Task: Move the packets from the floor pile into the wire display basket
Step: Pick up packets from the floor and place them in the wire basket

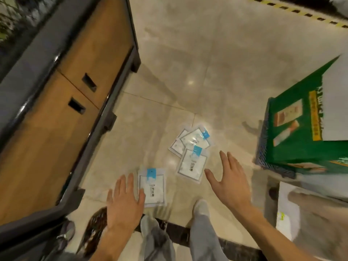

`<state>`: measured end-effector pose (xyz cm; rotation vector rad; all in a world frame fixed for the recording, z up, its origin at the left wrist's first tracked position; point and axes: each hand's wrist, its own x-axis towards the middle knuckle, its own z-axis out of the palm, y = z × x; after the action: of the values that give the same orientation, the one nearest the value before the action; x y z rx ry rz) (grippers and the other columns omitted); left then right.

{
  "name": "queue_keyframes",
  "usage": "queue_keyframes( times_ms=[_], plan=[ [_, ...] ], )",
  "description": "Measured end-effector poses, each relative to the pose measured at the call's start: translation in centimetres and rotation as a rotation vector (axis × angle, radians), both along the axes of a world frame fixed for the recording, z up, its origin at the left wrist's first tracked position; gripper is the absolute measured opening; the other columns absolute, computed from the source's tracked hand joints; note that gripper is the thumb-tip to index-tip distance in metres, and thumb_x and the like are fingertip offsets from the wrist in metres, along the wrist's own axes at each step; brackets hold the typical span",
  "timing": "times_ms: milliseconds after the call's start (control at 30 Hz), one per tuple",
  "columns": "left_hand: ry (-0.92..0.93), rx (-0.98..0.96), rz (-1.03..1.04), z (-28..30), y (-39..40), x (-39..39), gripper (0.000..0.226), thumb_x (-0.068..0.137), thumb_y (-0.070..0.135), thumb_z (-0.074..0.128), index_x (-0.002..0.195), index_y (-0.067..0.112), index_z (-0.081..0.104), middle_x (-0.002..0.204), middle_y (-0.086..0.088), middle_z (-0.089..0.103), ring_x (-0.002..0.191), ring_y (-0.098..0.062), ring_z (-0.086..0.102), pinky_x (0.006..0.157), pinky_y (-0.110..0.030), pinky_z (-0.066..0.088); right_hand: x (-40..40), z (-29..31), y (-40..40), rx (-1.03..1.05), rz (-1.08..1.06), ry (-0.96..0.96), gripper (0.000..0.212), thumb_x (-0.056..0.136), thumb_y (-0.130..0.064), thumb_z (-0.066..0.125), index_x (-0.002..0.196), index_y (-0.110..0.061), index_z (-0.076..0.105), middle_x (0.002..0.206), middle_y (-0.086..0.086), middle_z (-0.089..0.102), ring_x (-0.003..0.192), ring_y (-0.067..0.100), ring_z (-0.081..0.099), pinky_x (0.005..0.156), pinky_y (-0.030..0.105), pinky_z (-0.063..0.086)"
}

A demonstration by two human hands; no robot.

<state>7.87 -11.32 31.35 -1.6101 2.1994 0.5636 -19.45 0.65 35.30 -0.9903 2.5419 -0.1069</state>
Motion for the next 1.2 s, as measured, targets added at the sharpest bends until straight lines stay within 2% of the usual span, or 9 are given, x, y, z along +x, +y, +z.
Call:
queue_keyframes(
  times_ms=[233, 367, 467, 567, 733, 867, 933, 1033, 1200],
  plan=[
    [-0.025, -0.045, 0.020, -25.8, -2.6, -0.3, 0.070, 0.099, 0.048, 0.033, 0.154, 0.006, 0.039, 0.150, -0.024, 0.050, 0.133, -0.039, 0.055, 0.106, -0.056, 0.046, -4.1, -26.9, -2.5, 0.059, 0.019, -0.015, 0.091, 0.097, -0.068, 0.042, 0.165, -0.015, 0.010, 0.171, 0.014, 0.011, 0.159, 0.029, 0.011, 0.129, 0.041, 0.009],
    [-0.011, -0.054, 0.076, -39.1, -1.9, 0.8, 0.067, 0.101, 0.043, 0.049, 0.157, 0.008, 0.034, 0.156, -0.025, 0.041, 0.140, -0.040, 0.045, 0.109, -0.060, 0.042, -6.0, -40.6, -2.3, 0.074, 0.013, 0.011, 0.092, 0.098, -0.069, 0.040, 0.165, -0.018, 0.003, 0.172, 0.014, 0.003, 0.159, 0.029, 0.005, 0.129, 0.041, 0.007],
    [-0.072, 0.002, 0.152, -46.8, -0.5, 2.0, 0.073, 0.100, 0.060, 0.032, 0.156, 0.013, 0.026, 0.160, -0.018, 0.032, 0.146, -0.033, 0.035, 0.117, -0.058, 0.033, -7.1, -48.8, -1.5, 0.046, -0.057, 0.044, 0.095, 0.097, -0.071, 0.040, 0.165, -0.016, 0.003, 0.172, 0.017, 0.002, 0.159, 0.031, 0.004, 0.129, 0.045, 0.008],
    [-0.087, -0.049, 0.197, -52.5, 1.6, 3.4, 0.085, 0.098, 0.065, 0.024, 0.152, -0.001, 0.032, 0.159, -0.024, 0.033, 0.147, -0.039, 0.033, 0.114, -0.064, 0.031, -8.0, -55.5, -0.7, 0.040, -0.177, 0.082, 0.111, 0.090, -0.080, 0.038, 0.163, -0.006, 0.001, 0.171, 0.019, 0.000, 0.159, 0.032, 0.002, 0.129, 0.045, 0.006],
    [0.038, -0.287, 0.261, -55.9, 2.9, 3.6, 0.088, 0.096, 0.059, 0.033, 0.149, -0.010, 0.030, 0.160, -0.031, 0.027, 0.151, -0.042, 0.022, 0.121, -0.060, 0.011, -7.7, -61.3, 0.9, -0.059, -0.348, 0.104, 0.125, 0.083, -0.091, 0.027, 0.161, 0.004, 0.005, 0.170, 0.023, 0.003, 0.159, 0.033, 0.002, 0.129, 0.047, 0.002],
    [0.117, -0.417, 0.406, -57.4, 1.8, 3.7, 0.073, 0.097, 0.063, 0.050, 0.123, -0.005, 0.044, 0.134, -0.035, 0.047, 0.131, -0.049, 0.042, 0.111, -0.064, 0.032, -7.9, -62.0, 1.1, -0.193, -0.365, 0.123, 0.115, 0.082, -0.079, 0.046, 0.158, 0.005, 0.023, 0.168, 0.022, 0.019, 0.156, 0.033, 0.015, 0.127, 0.050, 0.006],
    [0.159, -0.408, 0.512, -57.2, 0.5, 2.8, 0.073, 0.091, 0.072, 0.054, 0.111, 0.003, 0.043, 0.128, -0.034, 0.048, 0.121, -0.052, 0.046, 0.098, -0.066, 0.041, -8.4, -62.2, 1.5, -0.298, -0.381, 0.112, 0.109, 0.079, -0.080, 0.054, 0.147, 0.004, 0.041, 0.157, 0.022, 0.036, 0.148, 0.036, 0.031, 0.122, 0.056, 0.020],
    [0.226, -0.321, 0.577, -56.1, -0.9, 1.4, 0.068, 0.081, 0.071, 0.055, 0.097, 0.006, 0.045, 0.123, -0.029, 0.045, 0.114, -0.049, 0.044, 0.091, -0.062, 0.037, -9.2, -61.6, 1.4, -0.360, -0.448, 0.097, 0.107, 0.068, -0.085, 0.066, 0.131, 0.000, 0.052, 0.147, 0.018, 0.044, 0.139, 0.036, 0.040, 0.116, 0.057, 0.031],
    [0.384, -0.212, 0.603, -54.2, -1.4, 0.6, 0.058, 0.092, 0.057, 0.063, 0.079, 0.001, 0.052, 0.072, -0.010, 0.049, 0.080, -0.041, 0.054, 0.071, -0.046, 0.037, -9.6, -60.4, 0.1, -0.173, -0.737, 0.037, 0.098, 0.064, -0.069, 0.084, 0.127, 0.000, 0.056, 0.159, 0.012, 0.029, 0.151, 0.033, 0.022, 0.123, 0.050, 0.017]
  ],
)
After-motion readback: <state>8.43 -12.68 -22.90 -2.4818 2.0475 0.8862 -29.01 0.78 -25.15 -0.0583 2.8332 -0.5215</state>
